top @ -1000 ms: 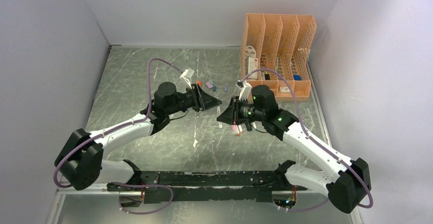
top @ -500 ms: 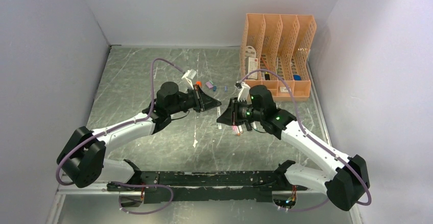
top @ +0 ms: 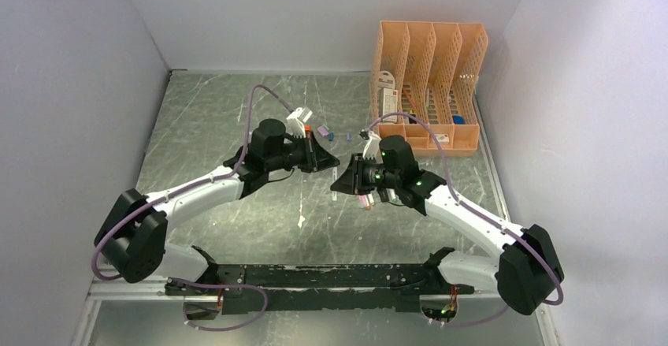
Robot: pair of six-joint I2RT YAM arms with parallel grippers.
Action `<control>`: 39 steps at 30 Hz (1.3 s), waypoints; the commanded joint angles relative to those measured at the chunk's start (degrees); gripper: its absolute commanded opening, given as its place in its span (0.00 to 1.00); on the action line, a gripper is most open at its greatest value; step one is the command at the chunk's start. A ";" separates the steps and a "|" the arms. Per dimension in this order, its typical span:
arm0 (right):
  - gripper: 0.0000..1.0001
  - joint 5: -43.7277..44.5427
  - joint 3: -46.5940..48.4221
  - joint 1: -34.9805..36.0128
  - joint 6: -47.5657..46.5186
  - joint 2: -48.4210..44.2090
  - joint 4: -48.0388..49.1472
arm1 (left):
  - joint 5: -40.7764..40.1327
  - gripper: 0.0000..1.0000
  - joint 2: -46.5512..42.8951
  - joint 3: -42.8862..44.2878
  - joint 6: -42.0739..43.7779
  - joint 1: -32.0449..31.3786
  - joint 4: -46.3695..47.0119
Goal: Open the pen caps
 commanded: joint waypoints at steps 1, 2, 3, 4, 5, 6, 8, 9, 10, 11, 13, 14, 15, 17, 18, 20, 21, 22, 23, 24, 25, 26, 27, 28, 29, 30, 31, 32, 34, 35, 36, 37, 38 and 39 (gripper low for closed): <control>0.02 -3.03 -2.45 0.38 1.28 0.17 -0.96 | -2.67 0.07 0.67 5.92 4.48 3.56 0.06; 0.02 -3.10 -2.74 0.42 1.37 -0.07 -0.92 | -2.60 0.07 1.12 6.66 4.77 4.44 -0.52; 0.02 -3.21 -3.10 0.41 1.45 -0.34 -0.82 | -2.56 0.07 1.42 7.68 5.09 5.31 -1.16; 0.02 -3.23 -3.42 0.41 1.54 -0.62 -0.79 | -2.45 0.07 1.87 8.58 5.38 6.32 -1.77; 0.01 -3.34 -3.64 0.47 1.65 -0.82 -0.75 | -2.26 0.07 2.27 9.68 5.60 7.24 -2.13; 0.01 -3.56 -4.01 0.52 1.82 -0.96 -0.60 | -2.04 0.07 2.71 10.53 5.77 8.31 -2.32; 0.00 -3.92 -4.65 0.83 2.08 -1.25 -0.45 | -1.28 0.07 3.66 12.11 6.04 10.18 -2.24; 0.00 -3.98 -4.98 0.95 2.26 -1.35 -0.33 | -1.00 0.07 4.14 12.93 6.24 11.11 -2.09; 0.00 -4.09 -5.32 1.13 2.39 -1.46 -0.21 | -0.71 0.07 4.68 13.95 6.46 12.03 -2.06; 0.00 -4.25 -5.73 1.37 2.55 -1.55 -0.06 | -0.15 0.07 5.30 15.16 6.46 13.10 -2.09; 0.00 -4.14 -6.43 1.83 2.85 -1.66 0.11 | 1.90 0.07 6.87 17.45 5.91 15.66 -1.81; 0.00 -4.04 -6.59 2.14 3.05 -1.80 0.09 | 2.64 0.07 7.59 18.72 5.74 16.89 -1.98; 0.00 -3.80 -6.66 2.37 3.18 -2.02 -0.03 | 3.03 0.07 8.14 19.81 5.75 18.10 -2.47; 0.00 -3.07 -6.82 2.84 3.41 -2.73 -0.53 | 3.51 0.07 8.77 21.80 6.41 19.24 -3.92; 0.00 -2.80 -6.86 2.90 3.51 -3.10 -0.93 | 3.73 0.07 8.90 22.41 6.87 19.59 -4.82; 0.00 -2.31 -6.62 2.95 2.98 -3.79 -2.60 | 4.10 0.07 8.86 23.15 7.41 20.26 -6.51; 0.00 -1.76 -6.22 2.96 2.29 -3.86 -4.07 | 4.44 0.07 8.81 23.13 7.54 20.36 -7.02; 0.00 -1.21 -5.53 3.02 1.34 -3.68 -5.63 | 4.67 0.07 8.70 23.02 7.55 20.51 -7.72; 0.00 -0.44 -4.55 2.96 -0.51 -3.01 -7.75 | 4.94 0.07 8.55 22.80 7.42 20.60 -8.13; 0.00 0.71 -3.17 2.95 -2.04 -2.23 -9.97 | 5.32 0.07 8.38 22.42 7.20 20.65 -8.27; 0.00 1.82 -1.75 2.95 -3.29 -0.85 -12.04 | 5.74 0.07 8.20 21.94 6.90 20.65 -8.36; 0.00 2.90 -0.28 2.95 -4.47 0.29 -13.80 | 6.19 0.07 8.00 21.37 6.68 20.65 -8.50; 0.00 3.97 1.14 3.01 -5.38 1.34 -15.16 | 6.45 0.07 7.72 20.81 6.46 20.67 -8.64; 0.00 5.16 2.50 2.98 -6.15 2.47 -16.47 | 6.68 0.07 7.35 20.04 6.27 20.66 -8.75; 0.00 6.37 3.81 3.01 -6.91 3.45 -17.60 | 6.67 0.07 6.94 19.24 6.08 20.65 -8.69; 0.00 7.81 5.13 2.95 -7.60 4.62 -18.72 | 6.76 0.07 6.43 18.35 5.93 20.65 -9.00; 0.00 9.58 6.36 2.96 -8.38 5.85 -19.93 | 6.93 0.07 5.96 17.82 6.01 20.67 -9.52; 0.00 11.30 7.56 2.95 -8.95 6.96 -21.02 | 7.12 0.07 5.54 17.22 6.10 20.66 -10.04; 0.00 14.87 9.49 3.01 -9.54 8.77 -22.41 | 7.05 0.07 4.62 16.38 6.42 20.66 -11.36; 0.00 16.37 10.37 2.97 -9.87 9.78 -22.98 | 7.01 0.07 4.11 15.88 6.62 20.65 -11.90; 0.00 18.18 11.43 2.95 -10.29 10.84 -24.30 | 6.88 0.07 3.61 15.38 6.79 20.65 -12.37; 0.00 20.69 12.79 2.92 -10.62 11.84 -25.32 | 6.77 0.07 3.23 14.98 7.04 20.65 -13.00; 0.00 21.84 13.67 2.94 -10.94 12.86 -26.14 | 6.70 0.07 2.84 14.55 7.15 20.65 -13.26; 0.00 23.31 14.66 2.95 -11.42 13.94 -27.26 | 6.82 0.07 2.53 13.93 7.13 20.65 -13.35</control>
